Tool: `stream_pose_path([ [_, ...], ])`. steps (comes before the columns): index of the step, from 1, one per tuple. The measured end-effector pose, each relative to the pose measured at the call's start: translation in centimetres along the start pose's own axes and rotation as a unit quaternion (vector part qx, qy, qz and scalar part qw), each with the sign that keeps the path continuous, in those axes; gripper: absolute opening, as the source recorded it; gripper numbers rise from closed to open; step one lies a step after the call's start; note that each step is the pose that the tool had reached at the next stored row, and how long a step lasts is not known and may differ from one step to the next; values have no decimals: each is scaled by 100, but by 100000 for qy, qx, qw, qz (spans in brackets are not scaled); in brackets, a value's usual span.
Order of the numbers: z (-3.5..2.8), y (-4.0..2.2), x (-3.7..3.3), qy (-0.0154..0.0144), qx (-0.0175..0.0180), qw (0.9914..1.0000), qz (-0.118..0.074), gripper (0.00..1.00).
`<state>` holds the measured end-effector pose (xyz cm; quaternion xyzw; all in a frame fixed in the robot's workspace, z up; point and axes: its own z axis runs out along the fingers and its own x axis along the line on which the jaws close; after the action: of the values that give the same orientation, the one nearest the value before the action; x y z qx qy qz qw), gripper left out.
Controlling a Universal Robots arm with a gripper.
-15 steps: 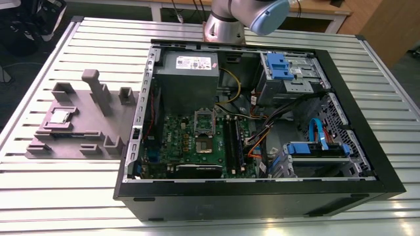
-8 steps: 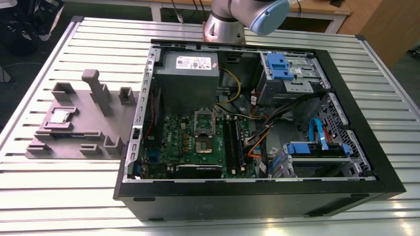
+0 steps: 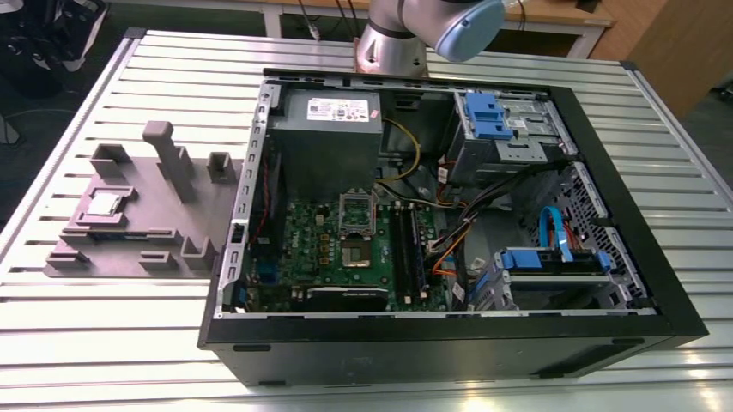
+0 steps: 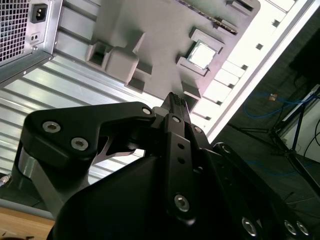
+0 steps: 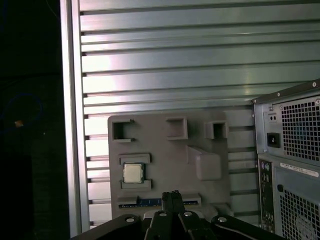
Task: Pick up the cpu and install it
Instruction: 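Reach for the cpu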
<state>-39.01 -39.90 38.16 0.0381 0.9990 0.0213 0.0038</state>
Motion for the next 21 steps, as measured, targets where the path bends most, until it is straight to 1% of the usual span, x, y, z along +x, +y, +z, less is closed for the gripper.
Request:
stream_pose_path([
  [7, 0, -1, 15, -2, -1, 100000, 3, 11],
  [21, -1, -6, 86, -2, -1, 100000, 2, 11],
])
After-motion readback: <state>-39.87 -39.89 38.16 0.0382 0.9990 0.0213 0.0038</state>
